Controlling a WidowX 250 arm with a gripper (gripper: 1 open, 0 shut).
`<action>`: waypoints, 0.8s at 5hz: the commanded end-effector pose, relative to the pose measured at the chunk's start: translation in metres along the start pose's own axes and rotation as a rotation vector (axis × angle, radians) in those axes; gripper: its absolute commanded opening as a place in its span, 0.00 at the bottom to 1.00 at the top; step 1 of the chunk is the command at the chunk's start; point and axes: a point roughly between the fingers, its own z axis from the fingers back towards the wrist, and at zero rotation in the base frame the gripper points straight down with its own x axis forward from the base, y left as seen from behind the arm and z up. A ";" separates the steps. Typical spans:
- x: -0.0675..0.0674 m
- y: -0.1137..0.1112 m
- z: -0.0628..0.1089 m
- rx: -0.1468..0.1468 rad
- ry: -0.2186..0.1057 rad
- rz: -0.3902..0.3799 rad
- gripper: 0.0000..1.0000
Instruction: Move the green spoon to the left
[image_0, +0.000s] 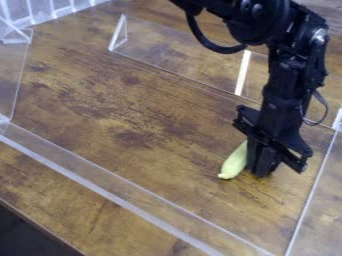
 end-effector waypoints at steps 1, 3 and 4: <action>-0.003 0.019 0.023 0.004 -0.035 -0.014 1.00; -0.012 0.030 0.068 0.064 -0.042 -0.054 0.00; -0.027 0.041 0.117 0.142 -0.069 -0.075 0.00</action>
